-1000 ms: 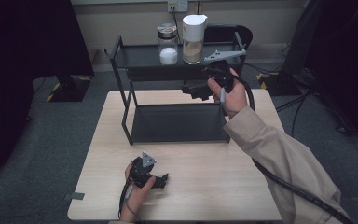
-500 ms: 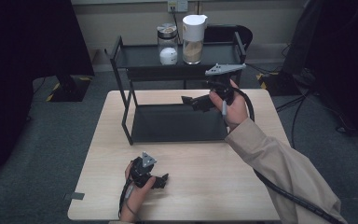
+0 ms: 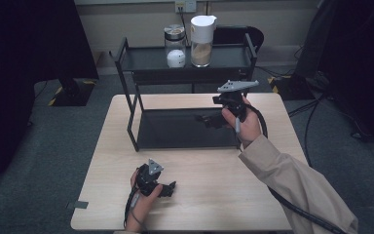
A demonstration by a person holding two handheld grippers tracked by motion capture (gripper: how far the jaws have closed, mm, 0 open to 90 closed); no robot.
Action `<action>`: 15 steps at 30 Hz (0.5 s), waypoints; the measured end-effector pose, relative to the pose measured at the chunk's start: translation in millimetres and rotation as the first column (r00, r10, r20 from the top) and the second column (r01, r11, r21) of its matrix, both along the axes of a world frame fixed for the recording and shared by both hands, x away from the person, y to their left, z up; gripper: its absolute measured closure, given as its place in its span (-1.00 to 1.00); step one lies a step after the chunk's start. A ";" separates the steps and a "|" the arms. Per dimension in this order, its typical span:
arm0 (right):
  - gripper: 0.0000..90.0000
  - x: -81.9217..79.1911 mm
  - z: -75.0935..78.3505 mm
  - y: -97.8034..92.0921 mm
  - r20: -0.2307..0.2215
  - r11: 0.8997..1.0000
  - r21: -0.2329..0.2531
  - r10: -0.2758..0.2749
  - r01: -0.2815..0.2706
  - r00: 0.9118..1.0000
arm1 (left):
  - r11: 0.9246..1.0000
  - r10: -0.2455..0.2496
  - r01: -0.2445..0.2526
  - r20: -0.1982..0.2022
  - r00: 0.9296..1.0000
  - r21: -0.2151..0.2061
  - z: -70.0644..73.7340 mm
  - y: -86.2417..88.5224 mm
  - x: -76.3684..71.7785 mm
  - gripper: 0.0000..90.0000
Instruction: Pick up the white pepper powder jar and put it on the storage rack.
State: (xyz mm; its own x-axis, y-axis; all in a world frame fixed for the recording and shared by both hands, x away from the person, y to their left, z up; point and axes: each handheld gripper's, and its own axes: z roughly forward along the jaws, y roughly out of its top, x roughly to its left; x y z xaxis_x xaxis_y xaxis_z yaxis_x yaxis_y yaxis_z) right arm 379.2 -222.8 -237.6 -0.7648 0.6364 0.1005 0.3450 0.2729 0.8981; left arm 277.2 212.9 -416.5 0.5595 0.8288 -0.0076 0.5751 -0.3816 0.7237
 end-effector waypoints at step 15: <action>-0.99 -7.5 -24.5 -9.7 -0.022 1.000 0.008 0.008 -0.008 1.000 | 1.000 0.000 0.000 -0.001 1.000 -0.001 0.1 0.1 0.1 -1.00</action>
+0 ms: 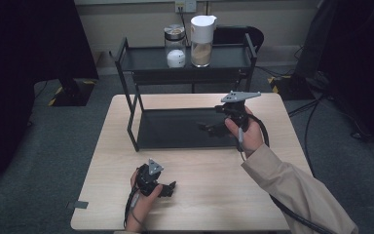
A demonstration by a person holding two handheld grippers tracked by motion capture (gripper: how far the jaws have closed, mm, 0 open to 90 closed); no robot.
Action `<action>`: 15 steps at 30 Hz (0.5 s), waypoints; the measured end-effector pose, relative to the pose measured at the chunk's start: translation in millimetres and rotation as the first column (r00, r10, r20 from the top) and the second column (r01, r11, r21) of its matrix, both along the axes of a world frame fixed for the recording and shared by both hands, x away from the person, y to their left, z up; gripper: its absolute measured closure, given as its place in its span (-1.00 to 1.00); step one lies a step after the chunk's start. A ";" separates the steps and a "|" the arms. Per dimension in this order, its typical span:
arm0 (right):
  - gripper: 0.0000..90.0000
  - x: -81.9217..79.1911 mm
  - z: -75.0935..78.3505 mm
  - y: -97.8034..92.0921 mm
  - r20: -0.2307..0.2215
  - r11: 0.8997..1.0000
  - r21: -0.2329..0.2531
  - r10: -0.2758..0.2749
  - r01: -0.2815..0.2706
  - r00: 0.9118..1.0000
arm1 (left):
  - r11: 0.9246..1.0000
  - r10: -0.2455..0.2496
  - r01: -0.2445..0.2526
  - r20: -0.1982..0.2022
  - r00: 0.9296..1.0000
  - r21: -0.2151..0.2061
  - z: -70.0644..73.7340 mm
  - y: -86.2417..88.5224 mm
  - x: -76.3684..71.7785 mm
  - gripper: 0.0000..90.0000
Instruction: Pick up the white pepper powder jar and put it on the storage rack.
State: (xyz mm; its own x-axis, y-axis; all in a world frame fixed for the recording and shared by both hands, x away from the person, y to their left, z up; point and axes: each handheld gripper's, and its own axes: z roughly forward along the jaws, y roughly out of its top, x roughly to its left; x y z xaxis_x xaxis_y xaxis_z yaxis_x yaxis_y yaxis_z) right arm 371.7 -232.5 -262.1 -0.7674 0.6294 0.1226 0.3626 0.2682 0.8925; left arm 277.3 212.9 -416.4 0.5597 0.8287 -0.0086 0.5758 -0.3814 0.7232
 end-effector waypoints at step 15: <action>-0.99 -9.1 -18.3 -7.6 -0.008 1.000 -0.021 0.016 -0.016 1.000 | 1.000 0.000 0.000 0.001 1.000 0.001 0.0 -0.1 -0.1 -1.00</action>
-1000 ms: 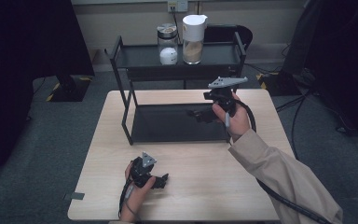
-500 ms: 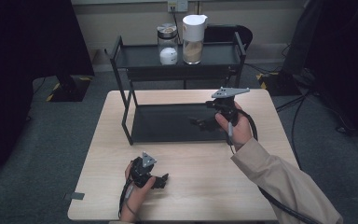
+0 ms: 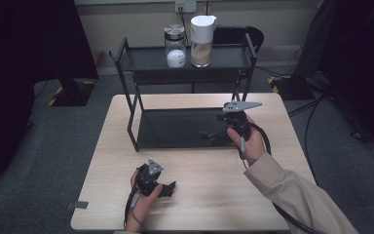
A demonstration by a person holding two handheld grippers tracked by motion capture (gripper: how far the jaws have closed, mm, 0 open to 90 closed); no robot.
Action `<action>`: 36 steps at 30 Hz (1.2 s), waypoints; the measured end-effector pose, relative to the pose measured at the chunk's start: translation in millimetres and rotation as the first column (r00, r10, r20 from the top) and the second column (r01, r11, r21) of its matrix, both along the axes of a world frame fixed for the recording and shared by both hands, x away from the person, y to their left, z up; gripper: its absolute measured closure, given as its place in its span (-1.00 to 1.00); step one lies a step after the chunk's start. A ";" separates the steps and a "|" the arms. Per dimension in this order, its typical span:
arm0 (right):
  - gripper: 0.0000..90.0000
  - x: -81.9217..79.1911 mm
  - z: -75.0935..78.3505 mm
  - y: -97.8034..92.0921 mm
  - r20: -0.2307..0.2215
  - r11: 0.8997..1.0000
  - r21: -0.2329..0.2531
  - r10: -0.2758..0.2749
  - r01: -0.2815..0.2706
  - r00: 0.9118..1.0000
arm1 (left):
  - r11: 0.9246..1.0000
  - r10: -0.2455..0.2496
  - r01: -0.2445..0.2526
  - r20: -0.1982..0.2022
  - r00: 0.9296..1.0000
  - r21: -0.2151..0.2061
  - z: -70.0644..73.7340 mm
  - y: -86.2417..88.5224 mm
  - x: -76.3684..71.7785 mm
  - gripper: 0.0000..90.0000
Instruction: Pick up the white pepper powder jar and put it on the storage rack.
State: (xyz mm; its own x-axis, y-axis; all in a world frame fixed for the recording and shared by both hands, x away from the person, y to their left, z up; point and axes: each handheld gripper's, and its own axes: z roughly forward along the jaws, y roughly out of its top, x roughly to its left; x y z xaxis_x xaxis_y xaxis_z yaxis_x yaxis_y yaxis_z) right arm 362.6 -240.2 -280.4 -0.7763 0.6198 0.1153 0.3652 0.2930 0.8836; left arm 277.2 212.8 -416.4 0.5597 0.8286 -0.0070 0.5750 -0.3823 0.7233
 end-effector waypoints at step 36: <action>-0.99 -17.9 -51.2 -42.1 -0.044 1.000 -0.009 -0.008 0.008 0.999 | 1.000 0.000 0.000 0.000 1.000 0.000 0.0 0.0 0.0 -1.00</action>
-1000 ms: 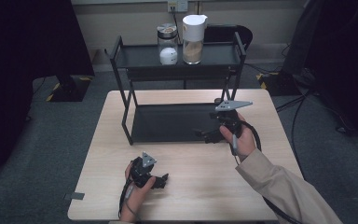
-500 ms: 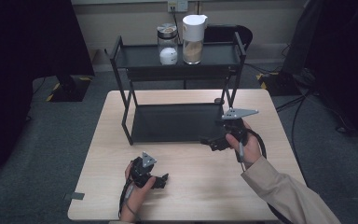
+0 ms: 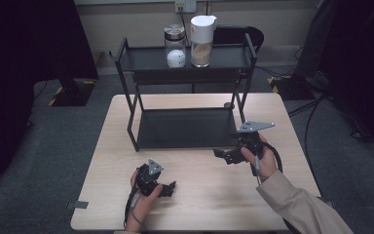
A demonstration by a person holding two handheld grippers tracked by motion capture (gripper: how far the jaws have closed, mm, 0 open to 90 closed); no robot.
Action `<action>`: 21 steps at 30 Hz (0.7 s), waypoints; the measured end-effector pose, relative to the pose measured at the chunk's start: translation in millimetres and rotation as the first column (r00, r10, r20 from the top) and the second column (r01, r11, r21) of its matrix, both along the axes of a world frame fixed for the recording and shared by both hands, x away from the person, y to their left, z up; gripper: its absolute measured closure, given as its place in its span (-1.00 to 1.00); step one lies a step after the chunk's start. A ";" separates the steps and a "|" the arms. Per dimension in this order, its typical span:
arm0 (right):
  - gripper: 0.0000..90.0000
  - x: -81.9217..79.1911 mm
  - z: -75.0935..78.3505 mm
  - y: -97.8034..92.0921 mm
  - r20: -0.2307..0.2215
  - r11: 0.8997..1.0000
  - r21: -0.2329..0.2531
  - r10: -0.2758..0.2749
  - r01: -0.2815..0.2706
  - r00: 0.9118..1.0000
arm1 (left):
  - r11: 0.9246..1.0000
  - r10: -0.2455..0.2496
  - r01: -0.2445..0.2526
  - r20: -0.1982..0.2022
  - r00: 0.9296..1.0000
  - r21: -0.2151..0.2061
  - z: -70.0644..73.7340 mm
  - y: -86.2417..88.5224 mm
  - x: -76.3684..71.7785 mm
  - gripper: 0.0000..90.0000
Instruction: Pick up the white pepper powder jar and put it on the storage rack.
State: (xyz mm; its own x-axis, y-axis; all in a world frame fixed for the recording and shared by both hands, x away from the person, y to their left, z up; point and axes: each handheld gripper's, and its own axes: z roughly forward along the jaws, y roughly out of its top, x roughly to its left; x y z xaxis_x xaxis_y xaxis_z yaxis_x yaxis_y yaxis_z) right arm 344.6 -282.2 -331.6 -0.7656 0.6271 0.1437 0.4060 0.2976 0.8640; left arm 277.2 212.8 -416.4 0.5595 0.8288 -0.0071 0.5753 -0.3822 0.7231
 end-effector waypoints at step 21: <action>-0.98 -12.0 -31.1 -22.3 -0.027 0.999 -0.019 -0.037 0.036 0.999 | 1.000 0.000 0.000 0.000 1.000 0.000 -0.1 0.0 0.0 -1.00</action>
State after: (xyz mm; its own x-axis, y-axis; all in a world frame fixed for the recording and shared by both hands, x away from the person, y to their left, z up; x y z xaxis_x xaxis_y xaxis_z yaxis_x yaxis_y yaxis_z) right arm 332.6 -304.6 -362.7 -0.7381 0.6572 0.1528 0.4406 0.2980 0.8468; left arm 277.2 212.8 -416.5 0.5595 0.8288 -0.0072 0.5751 -0.3819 0.7235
